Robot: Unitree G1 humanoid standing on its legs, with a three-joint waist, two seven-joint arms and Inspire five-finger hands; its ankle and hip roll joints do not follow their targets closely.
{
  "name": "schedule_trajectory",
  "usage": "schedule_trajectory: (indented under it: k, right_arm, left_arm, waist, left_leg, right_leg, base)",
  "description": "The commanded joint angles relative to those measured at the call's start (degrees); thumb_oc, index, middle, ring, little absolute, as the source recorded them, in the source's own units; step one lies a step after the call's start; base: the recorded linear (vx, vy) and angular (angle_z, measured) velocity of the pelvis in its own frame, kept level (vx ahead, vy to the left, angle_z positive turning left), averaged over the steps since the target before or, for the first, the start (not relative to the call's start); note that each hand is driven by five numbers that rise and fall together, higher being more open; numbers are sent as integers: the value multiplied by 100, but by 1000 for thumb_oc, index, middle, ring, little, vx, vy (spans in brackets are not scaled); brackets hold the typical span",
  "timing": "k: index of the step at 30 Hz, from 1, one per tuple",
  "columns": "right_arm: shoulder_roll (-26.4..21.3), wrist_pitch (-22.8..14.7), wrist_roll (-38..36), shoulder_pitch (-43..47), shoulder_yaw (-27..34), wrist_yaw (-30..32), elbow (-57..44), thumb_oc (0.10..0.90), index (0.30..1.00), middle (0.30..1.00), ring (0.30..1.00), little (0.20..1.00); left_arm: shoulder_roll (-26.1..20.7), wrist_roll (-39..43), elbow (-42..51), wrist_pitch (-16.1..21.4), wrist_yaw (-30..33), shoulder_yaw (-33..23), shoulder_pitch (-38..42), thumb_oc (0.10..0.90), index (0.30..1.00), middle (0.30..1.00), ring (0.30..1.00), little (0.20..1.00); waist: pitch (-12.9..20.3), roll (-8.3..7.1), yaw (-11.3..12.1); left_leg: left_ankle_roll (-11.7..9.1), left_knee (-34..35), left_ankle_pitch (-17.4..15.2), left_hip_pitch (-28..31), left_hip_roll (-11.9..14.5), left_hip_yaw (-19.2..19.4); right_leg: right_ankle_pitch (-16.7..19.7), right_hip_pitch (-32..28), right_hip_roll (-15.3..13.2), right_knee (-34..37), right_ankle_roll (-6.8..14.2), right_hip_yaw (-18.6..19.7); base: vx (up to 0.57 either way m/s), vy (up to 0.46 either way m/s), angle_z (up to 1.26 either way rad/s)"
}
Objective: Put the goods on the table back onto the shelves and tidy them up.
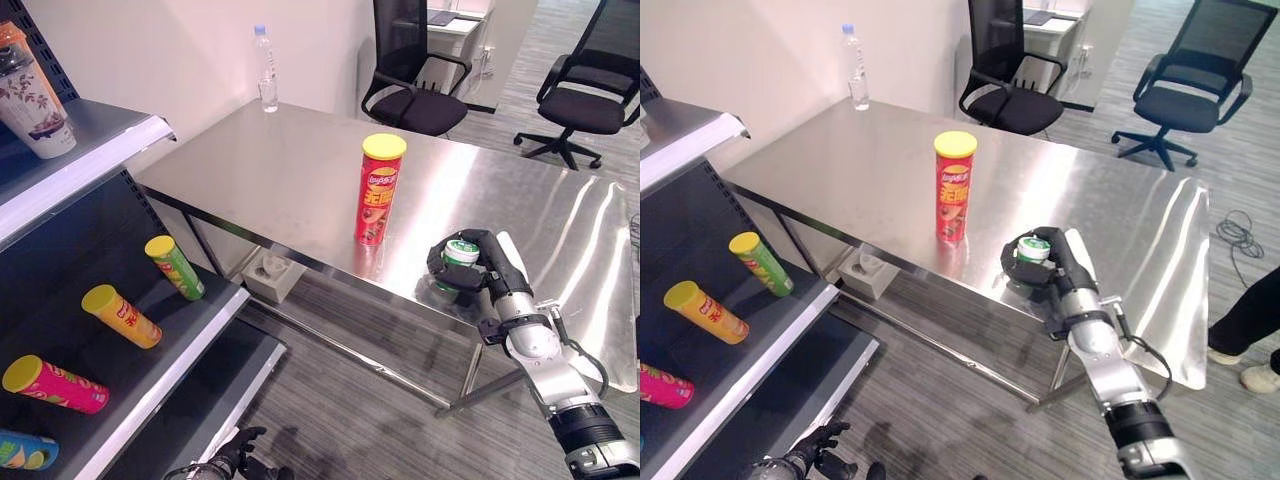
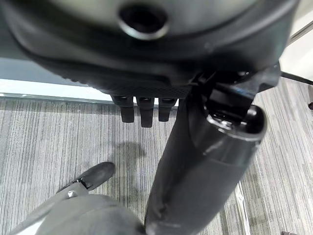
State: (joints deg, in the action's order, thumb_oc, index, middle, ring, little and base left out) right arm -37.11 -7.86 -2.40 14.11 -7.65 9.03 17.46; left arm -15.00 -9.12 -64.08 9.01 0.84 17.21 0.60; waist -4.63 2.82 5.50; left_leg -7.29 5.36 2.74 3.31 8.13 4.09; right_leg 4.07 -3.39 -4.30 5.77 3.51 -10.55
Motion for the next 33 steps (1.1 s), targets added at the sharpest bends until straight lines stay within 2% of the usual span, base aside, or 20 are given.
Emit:
schedule_trajectory:
  k: [1,6,7,12,14,15,18,20,21,22,23,24,26,27,28,29,30,31,33]
  right_arm:
    - [-330,-408,133,246,702,366,-366,400,300,300,300,300]
    - [-464,-455,182,54,992,355,-826,400,300,300,300,300]
    - [-578,-515,243,-75,1218,329,-1211,400,300,300,300,300]
    - [-701,-642,329,-178,1499,283,-1875,400,300,300,300,300]
    - [-745,-758,383,-177,1621,215,-2519,400,300,300,300,300]
    - [-739,-742,385,-186,1634,206,-2547,400,300,300,300,300]
    - [-767,-863,353,-175,1723,135,-3041,400,300,300,300,300]
    - [-786,-888,321,-194,1778,168,-3099,400,300,300,300,300]
    - [-811,-908,282,-290,1863,243,-3223,400,300,300,300,300]
    - [-811,-906,282,-301,1878,243,-3232,400,300,300,300,300]
    - [-835,-886,363,-377,1985,381,-3256,400,300,300,300,300]
    - [-813,-806,607,-597,2240,575,-3347,400,300,300,300,300]
    - [-702,-754,795,-941,2434,653,-3448,400,300,300,300,300]
    - [-691,-749,799,-961,2451,652,-3465,400,300,300,300,300]
    - [-622,-717,888,-1165,2588,700,-3510,400,300,300,300,300]
    - [-539,-675,945,-1335,2702,737,-3544,400,300,300,300,300]
    - [-525,-668,949,-1358,2723,734,-3567,400,300,300,300,300]
    - [-235,-568,1073,-1839,2982,754,-3640,400,300,300,300,300]
    - [-175,-548,1084,-1965,3057,759,-3649,400,300,300,300,300]
  left_arm:
    - [-151,-25,-446,201,167,401,524,800,900,900,900,900]
    - [-196,-65,-420,192,191,308,564,800,900,900,900,900]
    - [-218,-101,-399,190,193,237,585,800,900,900,900,900]
    - [-239,-99,-396,176,204,105,612,800,900,900,900,900]
    - [-257,-9,-463,136,270,-98,723,800,900,900,900,900]
    - [-254,-10,-471,138,271,-102,734,800,900,900,900,900]
    - [-278,-18,-479,127,286,-120,871,800,900,900,900,900]
    - [-283,-53,-454,132,291,-74,907,800,900,900,900,900]
    - [-252,-82,-434,125,293,4,1001,800,900,900,900,900]
    - [-250,-82,-437,124,294,11,1009,800,900,900,900,900]
    - [-254,-129,-395,112,346,57,1085,800,900,900,900,900]
    - [-218,-284,-292,141,381,136,1136,800,900,900,900,900]
    - [-176,-490,-225,135,349,215,1106,800,900,900,900,900]
    - [-179,-493,-223,134,350,224,1106,800,900,900,900,900]
    - [-149,-574,-207,117,352,225,1131,800,900,900,900,900]
    - [-127,-644,-194,112,350,242,1155,800,900,900,900,900]
    - [-131,-647,-193,111,352,253,1157,800,900,900,900,900]
    - [-130,-788,-108,78,333,278,1190,800,900,900,900,900]
    - [-148,-820,-67,57,335,292,1175,800,900,900,900,900]
  waist:
    - [463,-14,201]
    - [468,-10,131]
    - [466,-3,68]
    - [440,36,-12]
    - [363,89,-107]
    - [355,95,-96]
    - [165,148,-204]
    - [117,162,-212]
    - [-6,165,-260]
    - [12,165,-271]
    - [-74,151,-285]
    - [-181,87,-343]
    - [-194,-3,-434]
    - [-196,-10,-427]
    - [-189,-65,-514]
    - [-194,-109,-594]
    - [-200,-116,-583]
    - [-151,-133,-762]
    - [-145,-119,-800]
  left_leg:
    - [-370,-36,161,40,351,258]
    - [-365,-36,172,99,379,324]
    - [-368,-36,197,134,409,367]
    - [-373,-36,302,195,491,423]
    - [-405,-40,559,219,617,476]
    - [-411,-37,564,224,627,488]
    - [-479,-68,958,22,835,460]
    - [-518,-61,1079,-111,883,395]
    - [-542,-36,1134,-445,914,348]
    - [-541,-36,1143,-480,911,323]
    - [-563,-36,1296,-737,912,292]
    - [-479,-36,1077,-880,782,430]
    - [-251,-219,512,-673,529,680]
    - [-238,-250,513,-698,523,675]
    - [-147,-530,205,-578,452,891]
    - [-117,-889,-20,-473,444,1171]
    - [-107,-943,-31,-505,448,1168]
    - [-102,-2027,-443,22,526,1627]
    - [-110,-2301,-479,179,583,1586]
  right_leg:
    - [-712,-151,-236,-365,388,361]
    - [-747,-125,-205,-420,376,446]
    - [-764,-91,-178,-451,365,505]
    - [-809,-22,-74,-498,318,674]
    - [-823,68,64,-526,272,866]
    - [-822,78,75,-539,266,880]
    - [-778,229,251,-478,226,1089]
    - [-751,290,271,-452,217,1092]
    - [-733,388,281,-398,209,1027]
    - [-732,407,279,-397,208,1005]
    - [-733,463,287,-422,183,911]
    - [-747,616,266,-492,163,784]
    - [-719,718,203,-556,171,637]
    - [-700,727,194,-557,174,635]
    - [-679,740,167,-576,164,548]
    - [-650,748,133,-607,156,433]
    - [-629,754,129,-605,154,432]
    - [-572,721,149,-616,94,69]
    - [-546,683,175,-601,80,-32]
  base:
    - [-31,-17,-1]
    - [-44,-36,-3]
    - [-64,-66,-10]
    - [-61,-87,-20]
    - [-77,-141,-40]
    - [-79,-148,-33]
    - [-89,-139,-40]
    - [-131,-108,-28]
    - [-174,-130,-10]
    - [-215,-143,8]
    - [-271,-147,20]
    - [-370,-209,35]
    - [-252,-148,50]
    - [-126,-92,52]
    - [-151,-88,54]
    - [-153,-91,69]
    - [-226,-88,80]
    - [-146,-50,75]
    - [-137,-9,61]
